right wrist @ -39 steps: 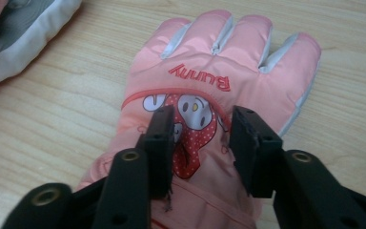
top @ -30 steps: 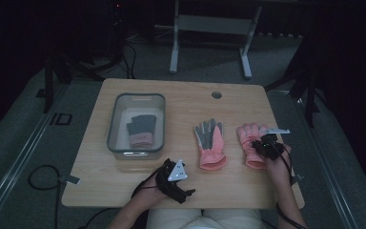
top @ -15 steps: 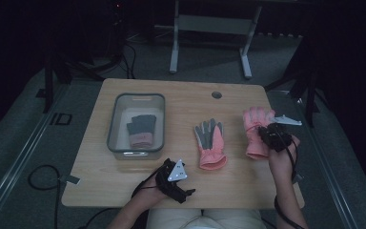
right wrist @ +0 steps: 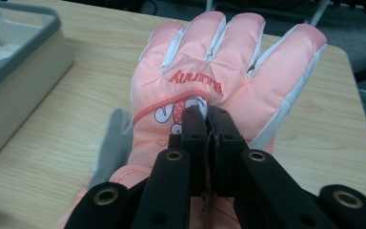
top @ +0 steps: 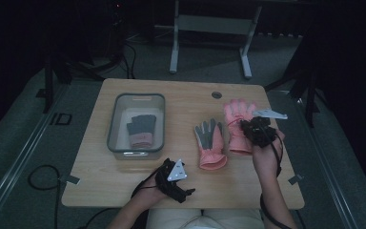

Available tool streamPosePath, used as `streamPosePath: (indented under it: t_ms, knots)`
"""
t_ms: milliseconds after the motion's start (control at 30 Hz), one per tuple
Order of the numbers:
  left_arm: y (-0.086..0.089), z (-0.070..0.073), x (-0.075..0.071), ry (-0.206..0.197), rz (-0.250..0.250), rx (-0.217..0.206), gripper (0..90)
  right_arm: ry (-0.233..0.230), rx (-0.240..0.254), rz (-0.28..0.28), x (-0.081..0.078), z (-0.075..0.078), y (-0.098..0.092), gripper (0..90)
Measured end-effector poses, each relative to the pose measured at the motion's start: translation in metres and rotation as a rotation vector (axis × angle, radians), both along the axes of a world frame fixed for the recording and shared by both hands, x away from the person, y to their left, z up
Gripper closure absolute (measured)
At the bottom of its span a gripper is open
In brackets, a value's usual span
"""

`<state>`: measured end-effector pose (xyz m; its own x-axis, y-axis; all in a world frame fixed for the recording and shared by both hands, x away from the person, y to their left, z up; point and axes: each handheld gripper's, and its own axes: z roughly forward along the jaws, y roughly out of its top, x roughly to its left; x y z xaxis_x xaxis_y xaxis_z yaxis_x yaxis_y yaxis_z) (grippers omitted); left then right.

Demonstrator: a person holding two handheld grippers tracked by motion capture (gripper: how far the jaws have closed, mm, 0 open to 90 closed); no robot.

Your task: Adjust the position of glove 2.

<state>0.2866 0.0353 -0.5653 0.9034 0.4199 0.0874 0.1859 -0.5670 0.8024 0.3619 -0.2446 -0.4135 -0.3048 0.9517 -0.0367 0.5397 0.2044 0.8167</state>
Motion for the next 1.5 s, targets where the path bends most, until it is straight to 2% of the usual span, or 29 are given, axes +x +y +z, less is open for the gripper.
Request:
streamPosePath:
  t_ms: [267,400,700,900,1200,1367,1500]
  knots:
    - [-0.001,-0.001,-0.001,0.002,-0.002,0.002,3.0,0.032,0.004,0.036,-0.002,-0.011,0.039,86.3]
    - [-0.001,0.0,-0.001,0.006,-0.005,-0.003,3.0,0.057,0.003,0.034,-0.002,-0.019,0.051,86.3]
    - [0.0,0.0,-0.002,0.002,-0.005,-0.007,3.0,0.07,-0.029,0.048,-0.003,-0.031,0.075,86.3]
    - [0.0,0.0,-0.002,0.0,-0.009,0.002,3.0,0.098,-0.048,0.038,0.001,-0.042,0.078,86.2]
    - [0.0,0.0,-0.002,0.002,-0.011,0.006,3.0,0.161,-0.072,0.023,0.015,-0.071,0.079,85.8]
    - [0.0,0.0,-0.002,0.003,-0.01,0.004,3.0,0.167,-0.085,0.028,0.019,-0.079,0.082,84.7]
    - [0.0,0.0,-0.002,0.001,-0.012,0.014,3.0,0.173,-0.071,0.035,0.02,-0.08,0.082,82.7]
